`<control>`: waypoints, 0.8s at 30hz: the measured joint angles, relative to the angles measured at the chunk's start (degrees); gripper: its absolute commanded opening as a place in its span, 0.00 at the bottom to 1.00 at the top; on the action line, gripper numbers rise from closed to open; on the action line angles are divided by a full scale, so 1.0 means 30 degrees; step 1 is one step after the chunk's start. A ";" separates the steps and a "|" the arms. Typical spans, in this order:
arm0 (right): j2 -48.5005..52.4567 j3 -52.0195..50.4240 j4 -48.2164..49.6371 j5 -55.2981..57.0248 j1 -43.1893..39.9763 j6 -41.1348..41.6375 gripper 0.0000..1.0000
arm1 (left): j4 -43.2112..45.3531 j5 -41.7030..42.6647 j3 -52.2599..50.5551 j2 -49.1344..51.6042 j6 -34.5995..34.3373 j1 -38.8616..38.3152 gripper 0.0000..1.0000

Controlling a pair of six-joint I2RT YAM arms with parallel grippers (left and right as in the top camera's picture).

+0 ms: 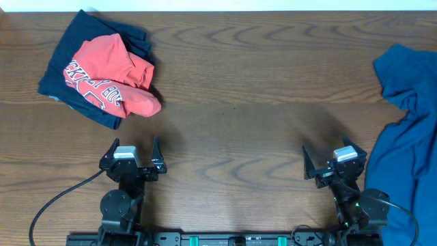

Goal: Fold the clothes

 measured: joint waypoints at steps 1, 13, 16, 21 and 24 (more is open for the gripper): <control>0.0000 0.0000 0.0000 0.0007 0.0000 0.0000 0.99 | 0.0000 0.0000 0.0000 0.0000 0.0007 0.0000 0.98; 0.0000 0.0000 0.0000 -0.0525 0.0000 0.0000 0.99 | 0.0051 0.0138 -0.0029 0.0000 0.0007 0.0000 0.98; 0.0000 0.0000 0.0036 -0.2047 0.0000 0.0000 0.99 | 0.0044 0.1107 -0.0044 0.0000 -0.0109 0.0000 0.98; 0.0000 0.0000 0.0313 -0.4648 0.0000 0.0007 0.99 | 0.0532 0.3723 -0.0233 0.0007 -0.1100 0.0000 0.98; 0.0000 0.0000 0.0583 -0.5457 0.0000 0.0459 0.99 | 0.0831 0.4692 -0.0248 0.0007 -0.1938 0.0000 0.98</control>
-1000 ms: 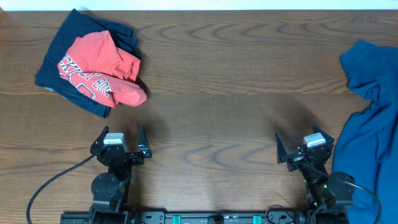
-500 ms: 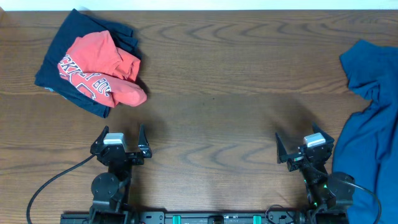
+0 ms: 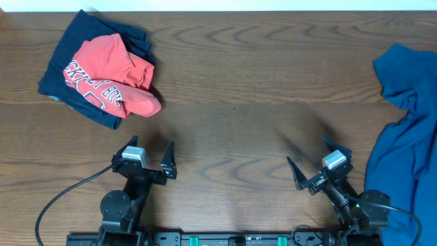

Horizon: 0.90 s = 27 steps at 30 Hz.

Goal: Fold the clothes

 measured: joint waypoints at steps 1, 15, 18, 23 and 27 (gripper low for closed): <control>0.0000 0.0007 0.0087 -0.0117 0.0000 0.0204 0.99 | 0.0204 0.0204 0.0000 0.0000 -0.0226 0.0000 0.98; 0.4561 0.6273 -0.2769 0.0823 0.0000 0.3810 0.99 | -0.4874 0.0918 0.8466 0.4794 -0.1217 0.0000 0.98; 0.8247 0.9005 -0.5814 0.1333 0.0000 0.4131 0.99 | -0.8036 0.0925 1.1890 0.8218 -0.1231 0.0000 0.98; 1.5380 1.4812 -1.0936 0.2229 0.0000 0.3162 0.99 | -1.2917 0.2076 1.7755 1.4032 -0.1319 0.0000 0.98; 1.9977 1.9016 -1.3777 0.2106 0.0000 0.2266 0.99 | -1.5489 0.3512 2.1456 1.7777 -0.1377 0.0000 0.98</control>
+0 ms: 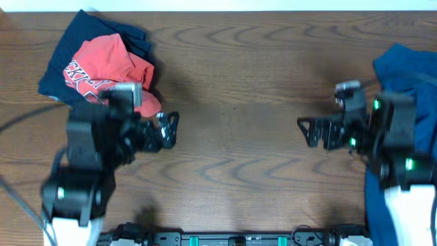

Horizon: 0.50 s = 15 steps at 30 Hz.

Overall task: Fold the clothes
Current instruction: 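Move the right gripper to the teal t-shirt and grasp its edge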

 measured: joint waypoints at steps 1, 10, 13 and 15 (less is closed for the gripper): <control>0.0714 0.0619 -0.0386 0.0007 0.0000 -0.0102 0.99 | -0.0372 0.0189 0.0517 0.0634 -0.0007 0.0000 0.98; 0.6601 0.3118 0.2171 0.2769 -0.2040 0.2069 0.91 | -0.1166 0.0925 0.1333 0.3905 0.0036 0.0000 0.98; 0.8298 0.3366 0.4233 0.3526 -0.3832 0.3024 0.86 | -0.1202 0.0954 0.1333 0.3934 0.0102 0.0000 0.98; 0.9413 0.3453 0.5880 0.3956 -0.5231 0.3774 0.84 | -0.1217 0.0954 0.1333 0.3934 0.0117 0.0000 0.98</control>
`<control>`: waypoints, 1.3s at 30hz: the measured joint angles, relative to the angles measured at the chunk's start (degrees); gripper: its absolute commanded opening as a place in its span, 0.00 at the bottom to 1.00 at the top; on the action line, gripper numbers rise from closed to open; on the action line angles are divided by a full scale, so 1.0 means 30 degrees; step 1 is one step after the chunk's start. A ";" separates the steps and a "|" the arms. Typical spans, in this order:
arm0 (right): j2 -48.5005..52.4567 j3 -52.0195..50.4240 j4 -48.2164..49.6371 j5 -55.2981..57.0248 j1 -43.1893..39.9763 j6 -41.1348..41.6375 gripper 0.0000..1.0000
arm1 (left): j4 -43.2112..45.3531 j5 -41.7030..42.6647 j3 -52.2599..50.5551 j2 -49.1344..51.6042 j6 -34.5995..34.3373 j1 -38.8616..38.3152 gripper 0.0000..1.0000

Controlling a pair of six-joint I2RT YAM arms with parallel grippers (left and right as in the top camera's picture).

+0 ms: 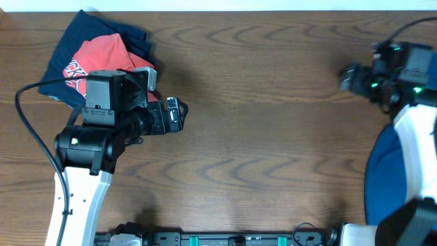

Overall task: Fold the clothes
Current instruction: 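Move the right gripper to the teal t-shirt and grasp its edge, then drag the teal t-shirt leftward to the table center with the right gripper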

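A crumpled red shirt [102, 56] with white lettering lies on a navy garment [72, 37] at the table's far left. My raised left arm covers its near part. The left gripper [175, 115] hangs just right of that pile, above the wood, jaws apart and empty. A blue garment [382, 178] is heaped at the right edge, largely hidden by my right arm. The right gripper [351, 76] is high up near the far right, by the blue garment's upper part. It is blurred, and its jaws are hard to read.
The brown wooden table [259, 157] runs the full width of the view. A black cable [34, 130] loops from the left arm. The arm bases sit along the near edge.
Both arms rose further. The left gripper stayed near the red shirt's right side. The right gripper moved right and farther back, from mid-right to the far right by the blue garment.
At first both arms were folded low at the near edge with their jaws wide apart. Then they turned slightly inward. Later both were lifted and stretched over the table, and now each is beside its own pile. The clothes have not shifted.
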 measured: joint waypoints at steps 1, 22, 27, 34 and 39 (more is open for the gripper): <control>0.0408 0.0015 0.0576 0.0102 -0.0546 0.0277 0.85 | 0.0000 0.0007 0.0000 0.0000 0.0036 0.0000 0.98; 0.8728 0.0117 0.6477 0.4102 -0.4801 0.1858 0.50 | 0.0007 0.0000 0.0000 0.0000 0.0138 0.0000 0.98; 0.8735 0.0117 0.6994 0.3730 -0.4969 0.2535 0.01 | 0.0117 0.0000 0.0000 0.0000 0.0146 0.0000 0.98; 0.8735 0.0117 0.7548 -0.0175 -0.4204 0.2885 0.01 | 0.0175 -0.0372 0.0000 0.0000 0.0153 0.0000 0.98; 0.8728 0.0131 0.8313 -0.3687 -0.1224 0.2958 0.01 | 0.0262 -0.1253 0.0000 -0.0022 0.0189 0.0000 0.98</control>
